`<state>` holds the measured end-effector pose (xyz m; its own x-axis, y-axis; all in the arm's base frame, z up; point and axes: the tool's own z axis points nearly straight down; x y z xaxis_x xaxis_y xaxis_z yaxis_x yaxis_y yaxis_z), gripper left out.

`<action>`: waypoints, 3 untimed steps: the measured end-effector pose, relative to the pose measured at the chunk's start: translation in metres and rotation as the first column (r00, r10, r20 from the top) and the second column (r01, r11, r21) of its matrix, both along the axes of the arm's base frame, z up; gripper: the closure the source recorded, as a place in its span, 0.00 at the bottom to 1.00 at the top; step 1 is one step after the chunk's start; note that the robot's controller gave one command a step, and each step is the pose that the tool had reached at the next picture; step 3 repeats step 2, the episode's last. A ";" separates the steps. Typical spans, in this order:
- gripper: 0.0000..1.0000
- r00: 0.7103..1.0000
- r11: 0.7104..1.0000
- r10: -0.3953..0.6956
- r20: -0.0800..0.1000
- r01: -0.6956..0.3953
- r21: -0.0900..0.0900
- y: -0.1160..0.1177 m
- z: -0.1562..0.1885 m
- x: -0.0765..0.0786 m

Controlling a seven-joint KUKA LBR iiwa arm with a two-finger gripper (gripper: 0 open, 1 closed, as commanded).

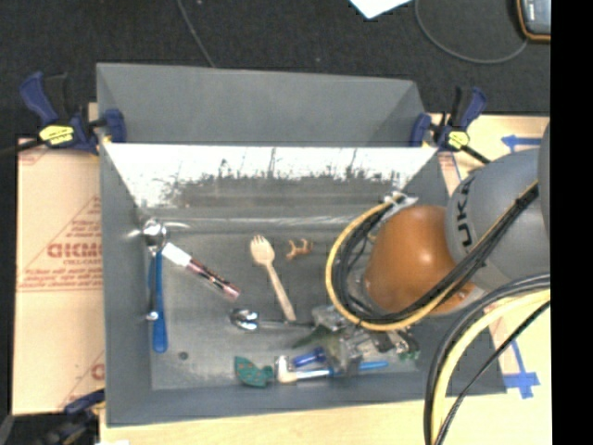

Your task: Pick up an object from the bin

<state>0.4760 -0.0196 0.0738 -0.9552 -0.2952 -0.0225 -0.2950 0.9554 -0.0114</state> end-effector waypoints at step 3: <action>1.00 1.000 1.000 0.002 -0.009 -0.002 0.001 0.001 0.011 -0.003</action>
Offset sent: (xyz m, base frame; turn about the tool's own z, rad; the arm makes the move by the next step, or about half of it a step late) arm 0.0001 0.0000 0.0593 -0.0007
